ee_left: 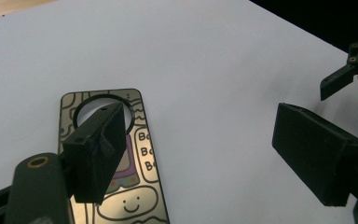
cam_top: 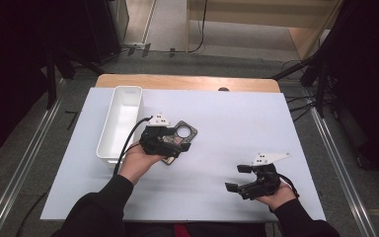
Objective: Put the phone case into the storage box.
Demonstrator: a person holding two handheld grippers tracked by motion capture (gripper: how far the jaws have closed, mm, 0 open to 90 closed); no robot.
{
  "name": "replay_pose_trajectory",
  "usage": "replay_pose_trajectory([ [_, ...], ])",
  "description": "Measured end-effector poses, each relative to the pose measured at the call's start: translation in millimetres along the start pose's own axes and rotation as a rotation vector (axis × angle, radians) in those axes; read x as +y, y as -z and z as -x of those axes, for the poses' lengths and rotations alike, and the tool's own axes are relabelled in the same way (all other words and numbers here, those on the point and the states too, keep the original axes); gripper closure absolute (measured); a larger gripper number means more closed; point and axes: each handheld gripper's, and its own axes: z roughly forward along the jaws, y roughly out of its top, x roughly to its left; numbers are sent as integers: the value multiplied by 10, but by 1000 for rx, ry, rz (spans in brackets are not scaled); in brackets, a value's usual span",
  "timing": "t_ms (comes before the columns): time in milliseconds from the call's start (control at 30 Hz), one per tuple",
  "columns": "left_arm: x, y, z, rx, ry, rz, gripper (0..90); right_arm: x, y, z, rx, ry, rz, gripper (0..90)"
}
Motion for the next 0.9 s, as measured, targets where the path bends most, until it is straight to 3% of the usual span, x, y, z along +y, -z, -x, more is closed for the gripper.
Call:
replay_pose_trajectory([
  [133, 21, -46, -53, 7, 15, 8, 174, -2, 0, 3, 1, -1, 3, 107],
  [300, 75, -96, -92, 31, -5, 6, 174, -1, -2, 4, 2, -1, 2, 107],
  [500, 122, -146, -124, 46, 0, 7, 171, -2, -2, 6, 4, -2, 3, 107],
  [600, 146, -169, -144, 58, 14, 25, 170, -3, -1, 8, 4, -2, 3, 107],
  [733, 157, -206, -184, 67, 11, 12, 171, -4, 2, 9, 6, -1, 3, 107],
  [900, 150, -240, -247, 88, 37, 18, 170, -4, -2, 10, 6, -2, 1, 107],
])
